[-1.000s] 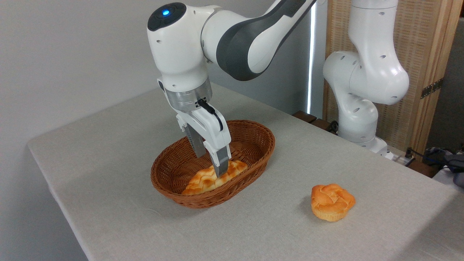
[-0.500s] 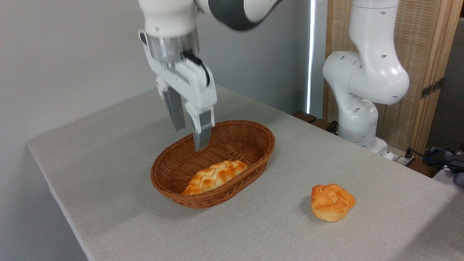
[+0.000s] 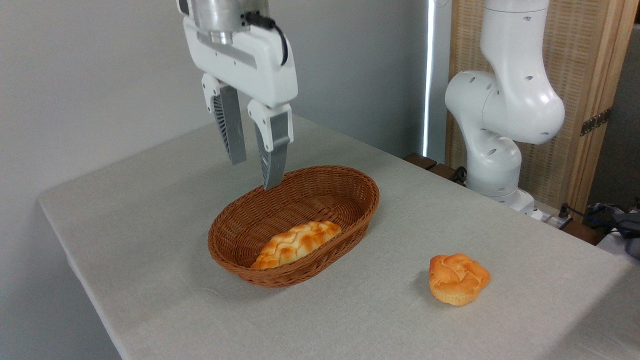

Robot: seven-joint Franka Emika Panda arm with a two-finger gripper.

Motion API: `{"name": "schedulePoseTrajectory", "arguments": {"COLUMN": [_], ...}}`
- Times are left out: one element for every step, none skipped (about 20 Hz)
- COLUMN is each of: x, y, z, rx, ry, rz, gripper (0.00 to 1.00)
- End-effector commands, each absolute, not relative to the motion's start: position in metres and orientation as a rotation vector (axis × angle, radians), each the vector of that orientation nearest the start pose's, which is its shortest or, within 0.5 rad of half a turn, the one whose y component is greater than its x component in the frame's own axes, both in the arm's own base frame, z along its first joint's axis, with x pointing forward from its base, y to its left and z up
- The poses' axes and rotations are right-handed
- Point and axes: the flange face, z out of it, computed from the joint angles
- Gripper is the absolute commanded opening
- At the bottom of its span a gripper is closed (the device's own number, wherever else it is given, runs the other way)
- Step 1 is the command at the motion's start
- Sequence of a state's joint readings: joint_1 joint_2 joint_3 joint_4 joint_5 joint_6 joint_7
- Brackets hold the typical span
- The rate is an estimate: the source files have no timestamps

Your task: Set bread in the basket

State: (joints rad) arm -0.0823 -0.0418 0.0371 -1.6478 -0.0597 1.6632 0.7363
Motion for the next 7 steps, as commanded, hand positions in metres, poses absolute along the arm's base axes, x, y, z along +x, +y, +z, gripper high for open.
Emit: {"name": "schedulePoseTrajectory", "arguments": {"x": [0.5648,0.5652,0.5651,0.5653,0.5667,0.567,0.5668], "y": [-0.0356,-0.0364,-0.0374,-0.04,-0.0402,-0.0407,-0.0423], "z": [0.6125,0.6117,0.6109,0.6093,0.6076,0.6071,0.6071], "rx": [-2.95,-2.958,-2.959,-2.957,-2.956,-2.951,-2.948], "ry": [1.181,1.181,1.186,1.193,1.197,1.201,1.205], "rz": [-0.074,-0.076,-0.074,-0.07,-0.067,-0.068,-0.067], "gripper": [1.0,1.0,1.0,1.0,1.0,1.0,1.0]}}
